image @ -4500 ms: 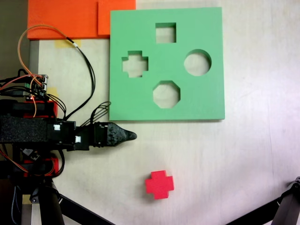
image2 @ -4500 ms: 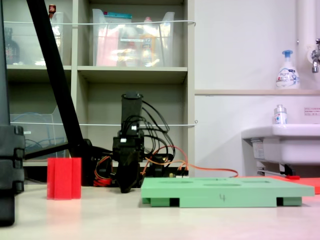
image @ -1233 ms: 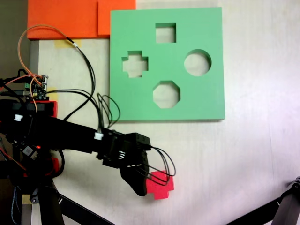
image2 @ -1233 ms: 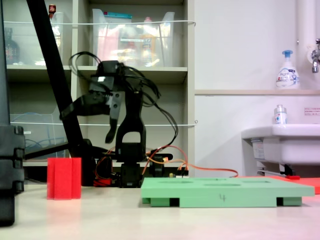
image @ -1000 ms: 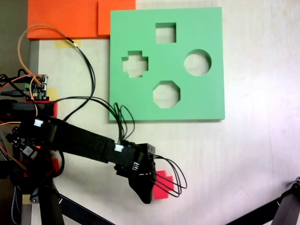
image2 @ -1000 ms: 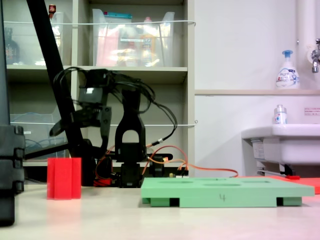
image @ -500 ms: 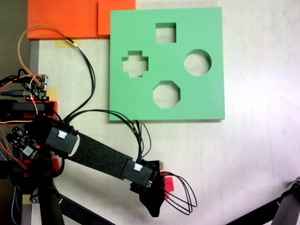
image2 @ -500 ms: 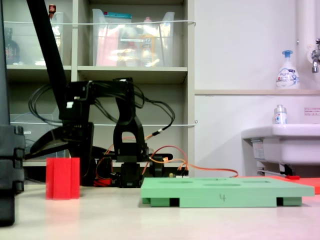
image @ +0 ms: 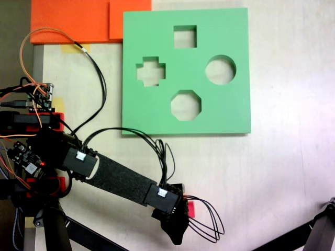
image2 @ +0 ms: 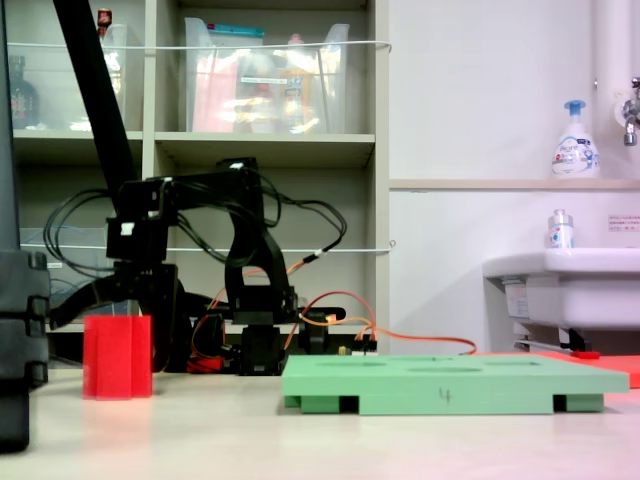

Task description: Put the cross columnar block into the corresponding hole

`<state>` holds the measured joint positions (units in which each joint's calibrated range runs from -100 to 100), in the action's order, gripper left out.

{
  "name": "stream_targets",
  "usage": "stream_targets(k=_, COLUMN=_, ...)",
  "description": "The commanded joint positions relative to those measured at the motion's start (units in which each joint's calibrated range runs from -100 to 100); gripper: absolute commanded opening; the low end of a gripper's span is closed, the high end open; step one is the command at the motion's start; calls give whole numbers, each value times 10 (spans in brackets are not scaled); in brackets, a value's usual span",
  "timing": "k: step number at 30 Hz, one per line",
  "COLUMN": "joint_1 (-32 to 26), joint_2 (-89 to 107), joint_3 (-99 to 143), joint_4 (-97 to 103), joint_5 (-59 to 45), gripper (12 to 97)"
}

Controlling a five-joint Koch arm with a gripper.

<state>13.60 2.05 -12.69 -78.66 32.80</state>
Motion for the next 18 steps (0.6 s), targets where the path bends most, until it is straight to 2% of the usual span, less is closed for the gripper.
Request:
stream_targets(k=1, joint_1=3, joint_2=-4, joint_3=-40, joint_4=-7, joint_5=-4, gripper=768)
stream_targets(k=6, joint_1=1, joint_2=-14, joint_3=-38, joint_4=-35, joint_5=-4, gripper=454)
stream_targets(k=18, joint_1=11, joint_2=54, joint_3=-36, joint_4=-162, joint_5=15, gripper=383)
